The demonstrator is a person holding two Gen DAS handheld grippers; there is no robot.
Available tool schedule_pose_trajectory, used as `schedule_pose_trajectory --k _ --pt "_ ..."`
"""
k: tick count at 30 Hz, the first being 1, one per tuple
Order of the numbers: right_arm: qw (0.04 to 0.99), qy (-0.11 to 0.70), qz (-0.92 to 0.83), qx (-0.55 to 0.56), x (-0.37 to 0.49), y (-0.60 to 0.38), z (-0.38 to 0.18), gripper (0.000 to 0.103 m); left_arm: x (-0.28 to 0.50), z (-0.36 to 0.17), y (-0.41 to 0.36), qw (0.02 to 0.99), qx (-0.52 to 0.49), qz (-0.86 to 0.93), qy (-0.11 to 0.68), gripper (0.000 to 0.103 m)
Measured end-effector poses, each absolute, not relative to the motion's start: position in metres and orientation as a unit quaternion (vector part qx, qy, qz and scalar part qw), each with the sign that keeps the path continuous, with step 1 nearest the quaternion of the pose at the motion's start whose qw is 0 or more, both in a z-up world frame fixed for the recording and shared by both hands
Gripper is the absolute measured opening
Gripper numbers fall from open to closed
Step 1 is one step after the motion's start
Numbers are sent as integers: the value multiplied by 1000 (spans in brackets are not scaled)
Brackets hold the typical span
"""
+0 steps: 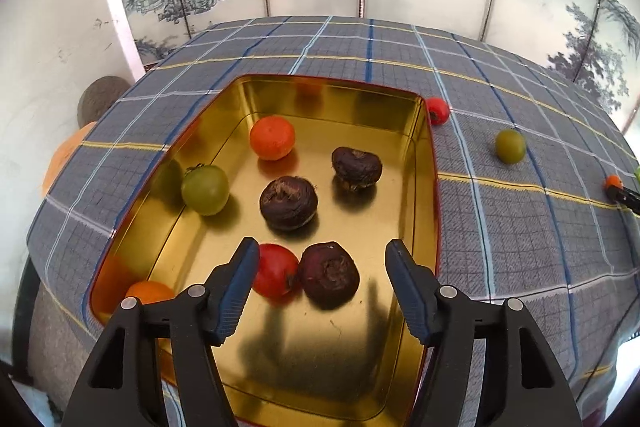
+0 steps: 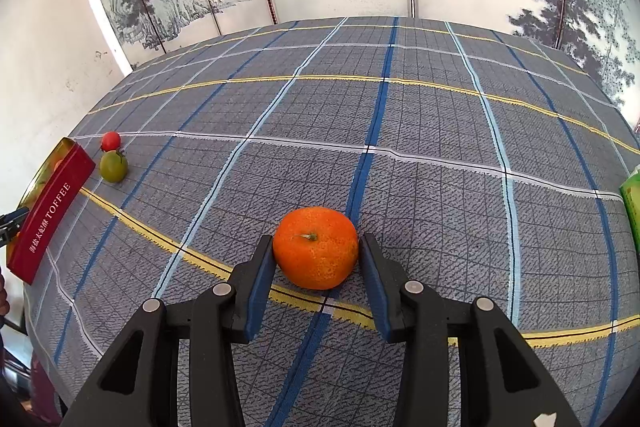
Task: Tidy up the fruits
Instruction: 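Carry the tangerine into the tin and open the right gripper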
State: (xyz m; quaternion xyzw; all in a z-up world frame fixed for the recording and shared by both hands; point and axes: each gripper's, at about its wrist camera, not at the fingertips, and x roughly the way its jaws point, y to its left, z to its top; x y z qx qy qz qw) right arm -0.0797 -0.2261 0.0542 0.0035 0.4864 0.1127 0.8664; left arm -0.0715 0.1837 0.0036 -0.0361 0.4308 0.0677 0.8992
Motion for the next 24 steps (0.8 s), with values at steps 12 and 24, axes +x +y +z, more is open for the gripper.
schedule_pose_trajectory --k 12,24 --pt "869 484 100 -6 -87 -217 56 37 -88 11 179 899 7 112 423 68" --pt "864 472 175 7 -125 -153 81 37 -105 14 186 902 16 128 412 77"
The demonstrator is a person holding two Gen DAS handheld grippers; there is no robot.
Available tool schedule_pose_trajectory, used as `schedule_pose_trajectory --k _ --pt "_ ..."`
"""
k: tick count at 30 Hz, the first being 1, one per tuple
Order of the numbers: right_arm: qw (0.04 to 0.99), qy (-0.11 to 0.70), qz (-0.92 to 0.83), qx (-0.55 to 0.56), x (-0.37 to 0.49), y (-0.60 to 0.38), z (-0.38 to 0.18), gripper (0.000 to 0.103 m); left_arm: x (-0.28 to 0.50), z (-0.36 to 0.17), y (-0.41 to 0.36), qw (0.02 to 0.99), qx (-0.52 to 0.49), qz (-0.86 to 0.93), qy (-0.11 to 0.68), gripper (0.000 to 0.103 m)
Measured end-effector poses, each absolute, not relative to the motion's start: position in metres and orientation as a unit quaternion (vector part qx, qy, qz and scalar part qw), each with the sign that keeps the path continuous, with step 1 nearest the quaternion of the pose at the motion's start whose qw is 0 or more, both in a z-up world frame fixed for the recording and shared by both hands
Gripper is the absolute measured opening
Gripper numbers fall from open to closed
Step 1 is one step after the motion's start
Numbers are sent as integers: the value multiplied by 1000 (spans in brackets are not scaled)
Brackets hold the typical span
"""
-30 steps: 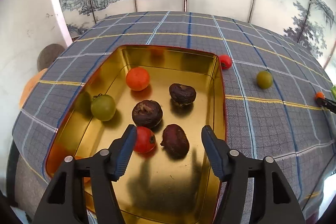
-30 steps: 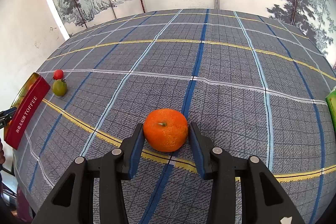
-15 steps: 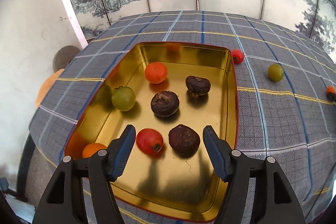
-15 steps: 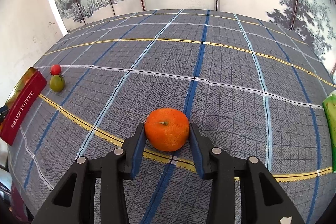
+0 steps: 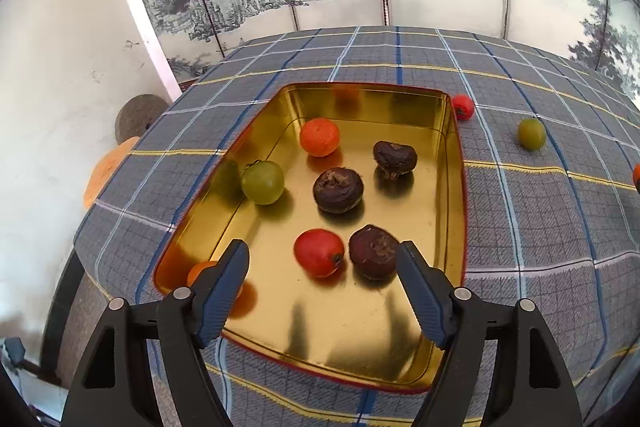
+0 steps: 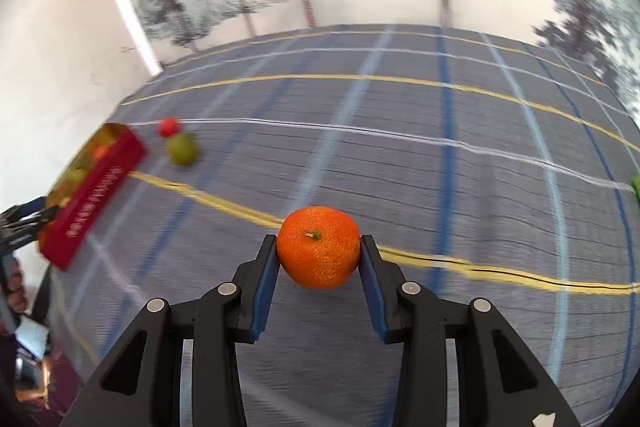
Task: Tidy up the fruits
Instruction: 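Carry the tangerine into the tin and open the right gripper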
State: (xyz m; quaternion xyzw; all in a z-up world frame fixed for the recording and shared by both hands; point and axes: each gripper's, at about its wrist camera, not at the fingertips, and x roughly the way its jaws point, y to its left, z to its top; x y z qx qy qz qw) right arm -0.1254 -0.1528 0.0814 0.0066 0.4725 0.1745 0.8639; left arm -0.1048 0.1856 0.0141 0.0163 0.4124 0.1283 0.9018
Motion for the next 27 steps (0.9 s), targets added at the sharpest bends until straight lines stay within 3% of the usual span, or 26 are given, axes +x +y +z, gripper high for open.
schedule_pose_trajectory --k 11,27 --pt "830 452 326 -30 -145 -7 115 37 -133 12 216 902 6 161 400 81" --pt "752 491 438 -31 -129 161 88 37 -184 22 260 906 -9 204 370 83"
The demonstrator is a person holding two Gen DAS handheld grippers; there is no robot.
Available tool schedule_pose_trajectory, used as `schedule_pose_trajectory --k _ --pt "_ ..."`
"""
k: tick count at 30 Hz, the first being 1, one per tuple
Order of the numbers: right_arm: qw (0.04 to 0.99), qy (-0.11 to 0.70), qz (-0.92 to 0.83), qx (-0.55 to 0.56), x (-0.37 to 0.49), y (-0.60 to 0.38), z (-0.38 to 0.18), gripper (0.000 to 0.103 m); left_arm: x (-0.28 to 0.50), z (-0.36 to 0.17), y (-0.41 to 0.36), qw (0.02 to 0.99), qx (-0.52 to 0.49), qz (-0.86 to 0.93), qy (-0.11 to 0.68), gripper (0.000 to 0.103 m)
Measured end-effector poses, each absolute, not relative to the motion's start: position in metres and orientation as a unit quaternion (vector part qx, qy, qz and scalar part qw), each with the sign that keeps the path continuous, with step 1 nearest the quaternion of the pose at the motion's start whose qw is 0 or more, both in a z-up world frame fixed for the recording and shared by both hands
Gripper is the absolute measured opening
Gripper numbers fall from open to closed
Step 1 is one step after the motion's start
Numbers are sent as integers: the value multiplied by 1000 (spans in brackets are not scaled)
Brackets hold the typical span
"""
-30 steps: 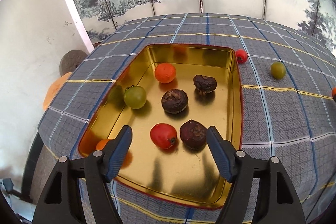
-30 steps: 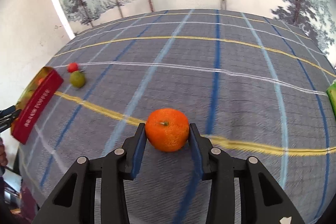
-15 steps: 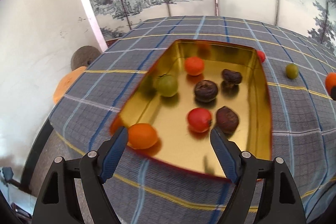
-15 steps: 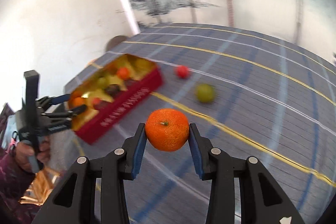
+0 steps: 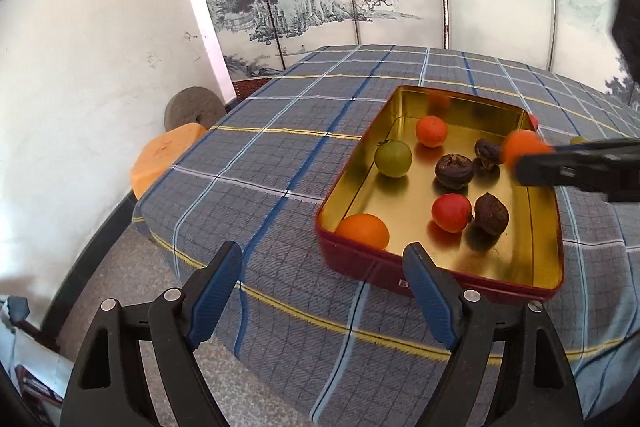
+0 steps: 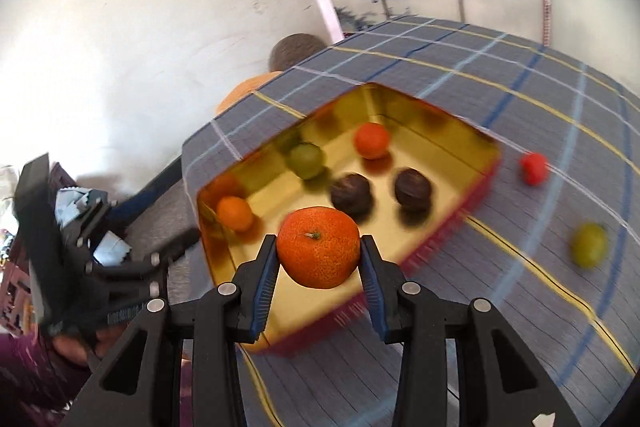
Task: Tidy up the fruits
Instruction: 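Carry the tangerine into the tin and open the right gripper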
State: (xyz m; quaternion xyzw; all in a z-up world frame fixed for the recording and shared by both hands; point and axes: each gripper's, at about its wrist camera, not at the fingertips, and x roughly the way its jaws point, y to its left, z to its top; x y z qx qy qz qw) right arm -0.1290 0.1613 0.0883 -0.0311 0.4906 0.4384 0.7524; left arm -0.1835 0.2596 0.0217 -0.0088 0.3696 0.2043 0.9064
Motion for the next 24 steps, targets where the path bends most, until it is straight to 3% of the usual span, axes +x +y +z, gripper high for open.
schedule_pose_trajectory --k 24 --pt "725 527 438 -62 -112 250 47 39 -188 17 272 895 -11 225 386 92"
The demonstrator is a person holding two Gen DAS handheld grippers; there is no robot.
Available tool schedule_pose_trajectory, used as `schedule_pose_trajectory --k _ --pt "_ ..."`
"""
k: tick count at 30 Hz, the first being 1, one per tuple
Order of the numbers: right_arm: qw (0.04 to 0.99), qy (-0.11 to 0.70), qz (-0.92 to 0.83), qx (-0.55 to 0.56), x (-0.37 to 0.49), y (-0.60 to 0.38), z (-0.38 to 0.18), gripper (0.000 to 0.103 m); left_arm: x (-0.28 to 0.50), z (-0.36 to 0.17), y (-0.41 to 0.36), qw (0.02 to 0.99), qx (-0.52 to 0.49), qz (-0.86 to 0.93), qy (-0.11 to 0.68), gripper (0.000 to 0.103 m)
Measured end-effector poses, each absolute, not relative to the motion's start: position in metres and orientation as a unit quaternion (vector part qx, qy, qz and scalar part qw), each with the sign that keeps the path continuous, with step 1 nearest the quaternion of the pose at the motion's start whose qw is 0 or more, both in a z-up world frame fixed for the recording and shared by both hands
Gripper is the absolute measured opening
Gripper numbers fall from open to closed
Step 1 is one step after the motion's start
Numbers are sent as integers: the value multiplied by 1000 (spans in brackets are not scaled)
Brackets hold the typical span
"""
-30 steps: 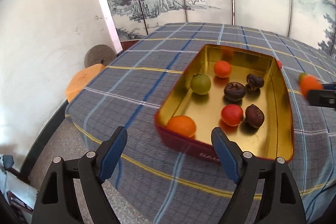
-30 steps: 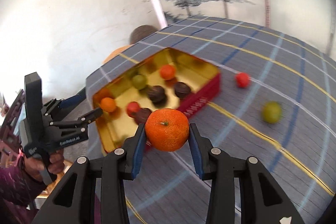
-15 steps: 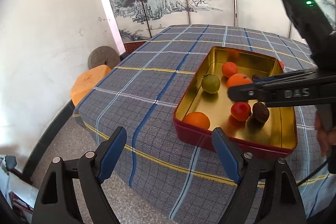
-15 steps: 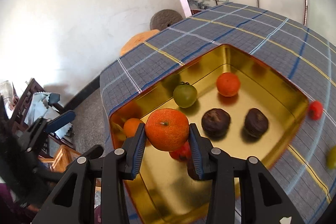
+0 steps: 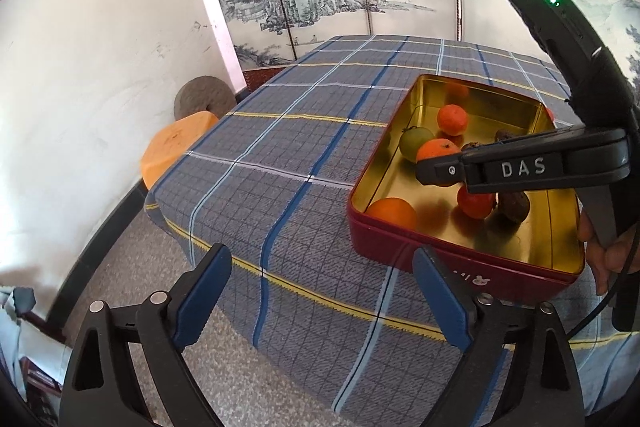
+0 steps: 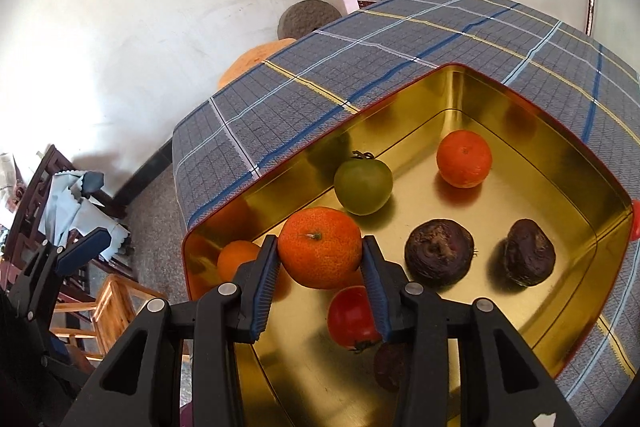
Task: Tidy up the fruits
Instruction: 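Carry the tangerine into the tin and open the right gripper, then move the left gripper to the red tomato on the table and grasp it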
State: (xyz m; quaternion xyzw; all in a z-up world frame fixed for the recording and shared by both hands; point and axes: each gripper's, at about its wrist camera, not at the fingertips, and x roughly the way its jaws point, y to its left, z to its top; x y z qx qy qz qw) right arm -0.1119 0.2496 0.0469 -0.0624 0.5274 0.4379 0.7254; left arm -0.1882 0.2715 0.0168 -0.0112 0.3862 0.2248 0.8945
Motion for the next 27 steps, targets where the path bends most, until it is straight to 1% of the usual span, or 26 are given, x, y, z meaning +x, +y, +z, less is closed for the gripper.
schedule_pose_trajectory --k 2,4,10,13,21,25,27 --pt "727 526 439 -54 -112 248 49 41 -188 16 271 894 -10 226 387 93" --pt "730 521 441 -42 -110 245 52 45 -189 16 270 894 -8 225 388 93" --pt "741 502 446 -12 -107 228 65 45 -187 14 268 893 -5 224 391 94" --pt "745 493 448 4 -110 216 69 49 -186 13 266 892 -3 223 394 94" --pt "766 476 432 24 -125 167 77 52 -185 11 263 891 1 224 394 94" --pt "786 461 411 32 -129 122 80 58 -184 12 260 892 5 221 395 95" --pt "804 459 377 18 -129 100 83 68 -184 13 258 892 9 218 395 95"
